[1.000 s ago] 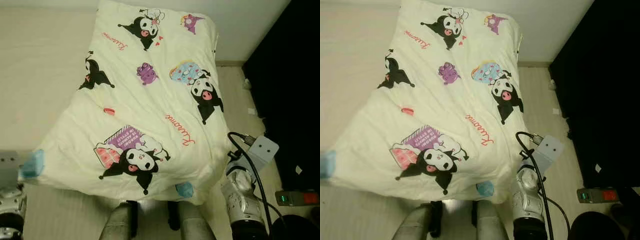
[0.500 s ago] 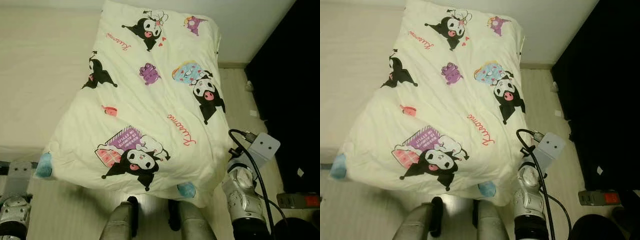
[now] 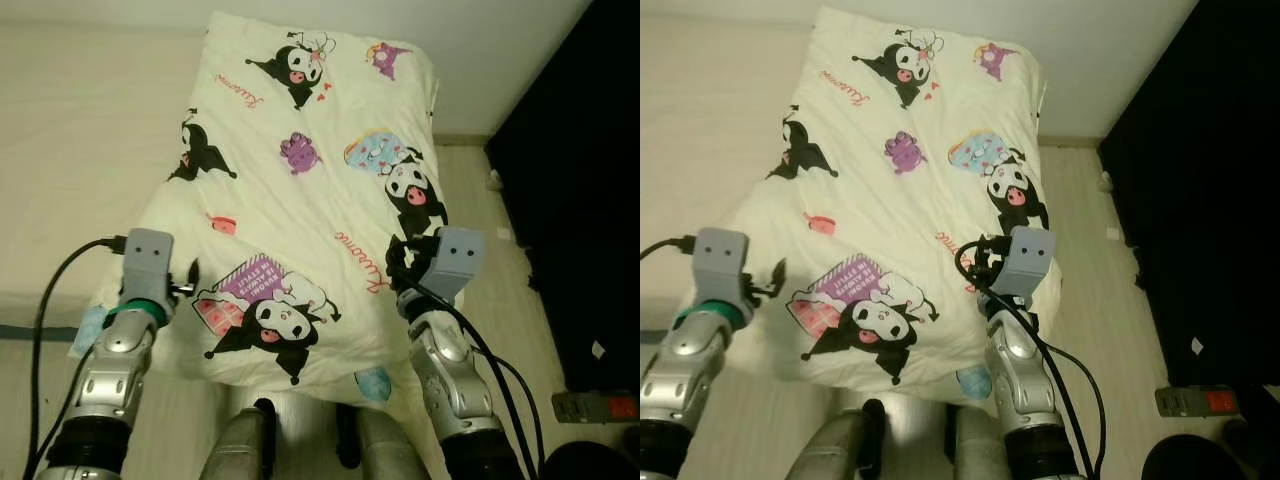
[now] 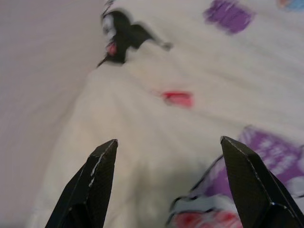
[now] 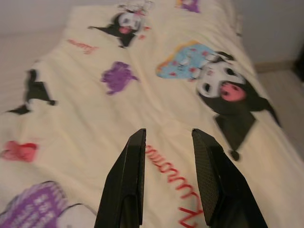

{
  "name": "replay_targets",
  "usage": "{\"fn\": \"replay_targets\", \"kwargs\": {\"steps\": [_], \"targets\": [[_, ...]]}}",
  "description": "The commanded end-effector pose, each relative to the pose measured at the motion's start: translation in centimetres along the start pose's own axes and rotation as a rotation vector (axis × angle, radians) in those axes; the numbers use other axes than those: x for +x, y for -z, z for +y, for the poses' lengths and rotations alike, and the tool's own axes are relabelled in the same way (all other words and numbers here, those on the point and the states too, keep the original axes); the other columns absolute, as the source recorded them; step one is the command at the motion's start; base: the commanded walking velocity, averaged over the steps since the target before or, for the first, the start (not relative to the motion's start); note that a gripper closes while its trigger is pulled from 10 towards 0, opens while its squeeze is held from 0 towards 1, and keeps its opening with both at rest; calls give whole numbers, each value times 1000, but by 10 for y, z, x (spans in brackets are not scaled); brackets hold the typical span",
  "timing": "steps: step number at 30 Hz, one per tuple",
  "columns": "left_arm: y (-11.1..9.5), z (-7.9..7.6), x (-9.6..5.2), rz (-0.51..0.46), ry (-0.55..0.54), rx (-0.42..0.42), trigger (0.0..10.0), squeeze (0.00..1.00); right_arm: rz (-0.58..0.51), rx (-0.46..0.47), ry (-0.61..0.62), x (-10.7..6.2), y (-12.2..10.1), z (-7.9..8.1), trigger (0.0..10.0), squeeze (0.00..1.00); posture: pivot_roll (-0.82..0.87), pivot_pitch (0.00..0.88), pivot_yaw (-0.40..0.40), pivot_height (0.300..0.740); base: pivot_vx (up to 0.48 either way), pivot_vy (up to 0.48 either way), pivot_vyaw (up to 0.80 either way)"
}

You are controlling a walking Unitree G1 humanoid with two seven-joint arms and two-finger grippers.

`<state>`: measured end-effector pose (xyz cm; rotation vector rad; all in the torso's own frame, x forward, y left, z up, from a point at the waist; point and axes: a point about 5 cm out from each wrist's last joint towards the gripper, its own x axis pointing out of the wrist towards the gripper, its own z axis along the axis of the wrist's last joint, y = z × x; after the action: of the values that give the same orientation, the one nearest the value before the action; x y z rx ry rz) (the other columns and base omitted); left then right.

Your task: Clean up the room

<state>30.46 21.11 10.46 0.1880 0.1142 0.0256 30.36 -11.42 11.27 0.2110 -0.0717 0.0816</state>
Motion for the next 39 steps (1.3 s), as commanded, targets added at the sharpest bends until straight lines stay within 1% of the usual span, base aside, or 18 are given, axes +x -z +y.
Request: {"fn": "replay_targets", "kwargs": {"steps": [1, 3, 4, 6, 8, 14, 16, 24, 25, 33, 34, 36, 37, 39], "targets": [[2, -11, -5, 6, 42, -22, 10000, 0, 5, 8, -36, -4, 4, 4, 10000, 0, -24, 138, 16, 740, 0, 0, 0], [-5, -20, -7, -24, 76, -37, 10000, 0, -2, 17, -81, -4, 4, 9, 10000, 0, -22, 131, 18, 740, 0, 0, 0], [-5, -20, -7, -24, 76, -37, 10000, 0, -2, 17, -81, -4, 4, 9, 10000, 0, -22, 131, 18, 740, 0, 0, 0], [-9, -30, -10, -48, 118, -18, 10000, 0, -5, 18, -126, -4, 5, 15, 10000, 0, -21, 123, 17, 740, 0, 0, 0], [-9, -33, -12, -46, 137, -1, 10000, 0, -3, 21, -145, -4, 6, 17, 10000, 0, -22, 118, 18, 740, 0, 0, 0], [-5, -34, -15, -22, 130, 1, 10000, 0, -1, 28, -155, -5, 8, 17, 10000, 0, -27, 107, 18, 740, 0, 0, 0], [-4, -37, -16, -16, 134, 11, 10000, 0, 7, 48, -147, -5, 10, 15, 10000, 0, -30, 103, 16, 740, 0, 0, 0], [0, -39, -17, -2, 136, 16, 10000, 0, 9, 38, -147, -5, 10, 12, 10000, 0, -49, 93, 23, 740, 0, 0, 0], [1, -39, -16, 4, 135, 18, 10000, 0, 10, 33, -142, -5, 11, 10, 10000, 0, -51, 100, 20, 740, 0, 0, 0], [0, -39, -14, 3, 126, 16, 10000, 0, 29, 26, -147, -7, 15, 9, 10000, 0, -42, 90, 11, 740, 0, 0, 0], [-1, -39, -12, -1, 118, 5, 10000, 0, 23, 6, -155, -6, 14, 10, 10000, 0, -36, 87, 7, 740, 0, 0, 0], [-4, -41, -10, -8, 115, -4, 10000, 0, 13, -2, -160, -5, 13, 11, 10000, 0, -32, 88, 4, 740, 0, 0, 0], [-7, -43, -9, -17, 115, 1, 10000, 0, 8, -7, -171, -3, 12, 13, 10000, 0, -25, 82, 2, 740, 0, 0, 0], [-7, -43, -9, -17, 115, 1, 10000, 0, 8, -7, -171, -3, 12, 13, 10000, 0, -25, 82, 2, 740, 0, 0, 0]]}}
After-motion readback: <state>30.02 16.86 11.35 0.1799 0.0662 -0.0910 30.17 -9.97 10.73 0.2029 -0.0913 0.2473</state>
